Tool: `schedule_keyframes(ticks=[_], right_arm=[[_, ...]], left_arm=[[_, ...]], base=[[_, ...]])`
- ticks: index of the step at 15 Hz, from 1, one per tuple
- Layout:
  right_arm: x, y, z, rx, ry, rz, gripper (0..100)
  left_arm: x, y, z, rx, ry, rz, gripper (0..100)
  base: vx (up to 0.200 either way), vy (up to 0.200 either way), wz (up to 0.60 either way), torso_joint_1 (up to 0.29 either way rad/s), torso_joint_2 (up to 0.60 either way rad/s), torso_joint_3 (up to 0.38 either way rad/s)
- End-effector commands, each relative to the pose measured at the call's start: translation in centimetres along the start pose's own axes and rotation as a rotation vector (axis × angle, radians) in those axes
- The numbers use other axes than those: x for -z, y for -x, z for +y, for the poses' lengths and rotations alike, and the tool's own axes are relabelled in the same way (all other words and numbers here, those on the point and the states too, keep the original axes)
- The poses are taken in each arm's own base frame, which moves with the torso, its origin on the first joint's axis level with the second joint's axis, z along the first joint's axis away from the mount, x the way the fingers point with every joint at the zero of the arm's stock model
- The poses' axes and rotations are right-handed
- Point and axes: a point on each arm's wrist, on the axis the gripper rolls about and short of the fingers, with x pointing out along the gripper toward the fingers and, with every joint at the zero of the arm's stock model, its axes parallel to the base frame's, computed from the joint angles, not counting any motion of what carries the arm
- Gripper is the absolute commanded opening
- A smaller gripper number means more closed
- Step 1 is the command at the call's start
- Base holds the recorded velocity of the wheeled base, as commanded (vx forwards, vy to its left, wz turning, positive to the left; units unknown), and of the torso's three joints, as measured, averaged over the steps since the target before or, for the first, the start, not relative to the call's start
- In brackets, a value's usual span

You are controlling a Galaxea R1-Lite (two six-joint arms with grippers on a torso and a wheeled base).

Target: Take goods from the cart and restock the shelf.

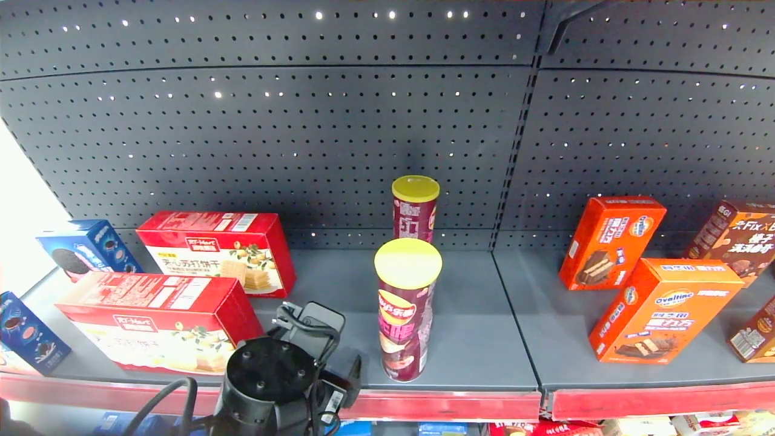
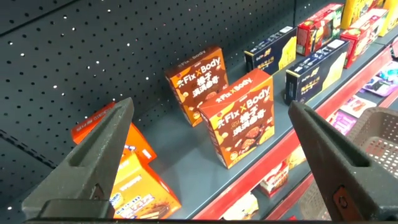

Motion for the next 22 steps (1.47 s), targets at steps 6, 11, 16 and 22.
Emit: schedule_keyframes(ticks=[6,11,16,22], right_arm=[[-0.1,0.0,-0.7,0.029,-0.018,0.011,100],[-0.1,0.0,-0.7,0.027,-0.018,0.011,100],[-0.1,0.0,-0.7,0.029,-0.016,0.011,100],[0.0,0.0,-0.9,0.036,-0.018,0.008,100]], left_arm=[[0.2,-2.3,-2.3,0.008,-0.028,0.026,100],[0.2,-2.2,-3.4,0.034,-0.036,0.015,100],[0.0,-1.8,-3.9,0.053,-0.036,0.002,100],[-0.3,-1.8,-4.6,0.066,-0.033,-0.010,100]], base=[[0.000,0.000,0.00,0.000,0.00,0.000],[0.000,0.000,0.00,0.000,0.00,0.000],[0.000,0.000,0.00,0.000,0.00,0.000],[0.000,0.000,0.00,0.000,0.00,0.000]])
